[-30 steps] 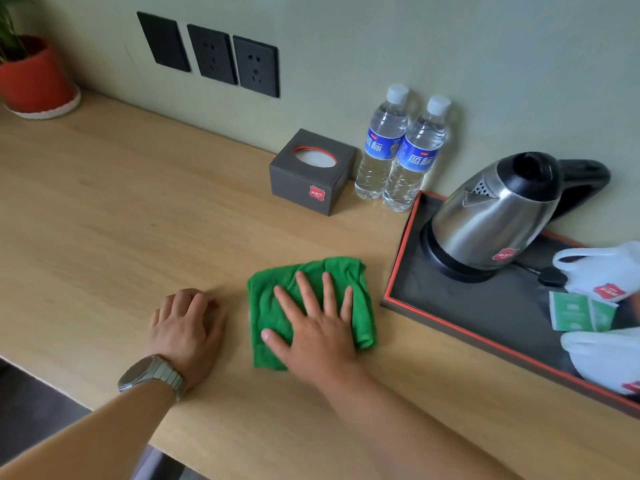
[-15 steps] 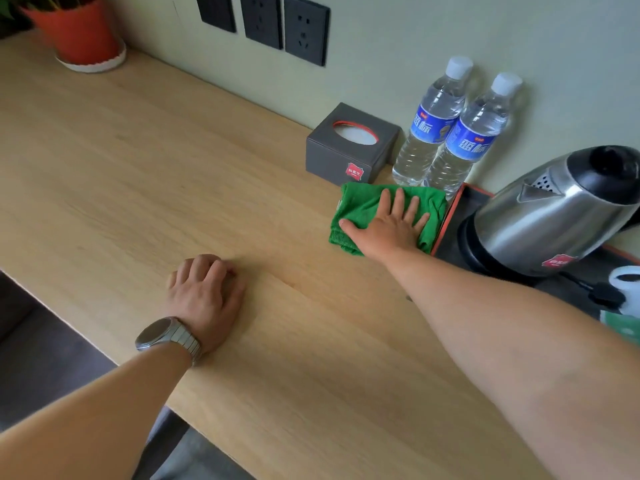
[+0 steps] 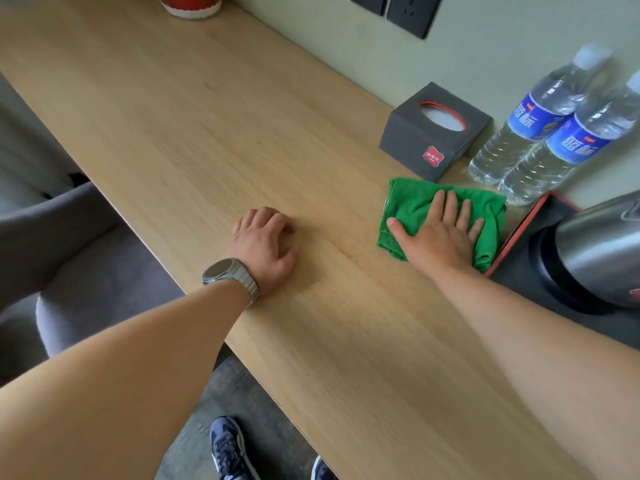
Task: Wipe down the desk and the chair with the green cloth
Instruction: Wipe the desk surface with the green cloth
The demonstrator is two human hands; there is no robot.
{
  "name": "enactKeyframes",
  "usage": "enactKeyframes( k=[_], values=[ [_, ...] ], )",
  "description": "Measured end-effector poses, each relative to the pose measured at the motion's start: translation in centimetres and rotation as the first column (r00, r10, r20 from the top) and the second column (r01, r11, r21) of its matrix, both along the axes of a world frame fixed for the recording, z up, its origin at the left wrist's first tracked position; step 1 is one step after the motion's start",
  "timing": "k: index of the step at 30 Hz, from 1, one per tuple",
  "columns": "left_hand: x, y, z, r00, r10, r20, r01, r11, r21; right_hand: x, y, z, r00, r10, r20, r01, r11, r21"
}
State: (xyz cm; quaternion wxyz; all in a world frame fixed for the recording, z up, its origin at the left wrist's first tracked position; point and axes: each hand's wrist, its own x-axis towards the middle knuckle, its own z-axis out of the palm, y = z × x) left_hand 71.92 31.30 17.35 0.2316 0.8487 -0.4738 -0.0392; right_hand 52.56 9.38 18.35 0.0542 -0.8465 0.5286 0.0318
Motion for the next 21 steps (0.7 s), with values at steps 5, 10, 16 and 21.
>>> enactKeyframes(
  k=[5, 10, 16, 21],
  values=[
    [0.4, 0.3, 0.5, 0.987, 0.016, -0.158, -0.025, 0.998, -0.057, 1.7, 9.2, 0.1, 0.968, 0.252, -0.004, -0.252, 0.967, -0.025],
    [1.9, 0.5, 1.1, 0.854, 0.08, -0.514, -0.196, 0.965, -0.175, 4.0, 18.8, 0.5, 0.835, 0.547, 0.062, -0.548, 0.836, 0.005],
    [9.5, 1.4, 1.4, 0.97, 0.143, -0.198, -0.153, 0.988, -0.036, 6.6, 23.1, 0.3, 0.65, 0.753, 0.105, -0.758, 0.653, 0.009],
    [13.0, 3.6, 0.9, 0.985, 0.172, -0.001, -0.172, 0.983, 0.062, 9.4, 20.2, 0.2, 0.506, 0.861, 0.056, -0.861, 0.508, -0.015]
  ],
)
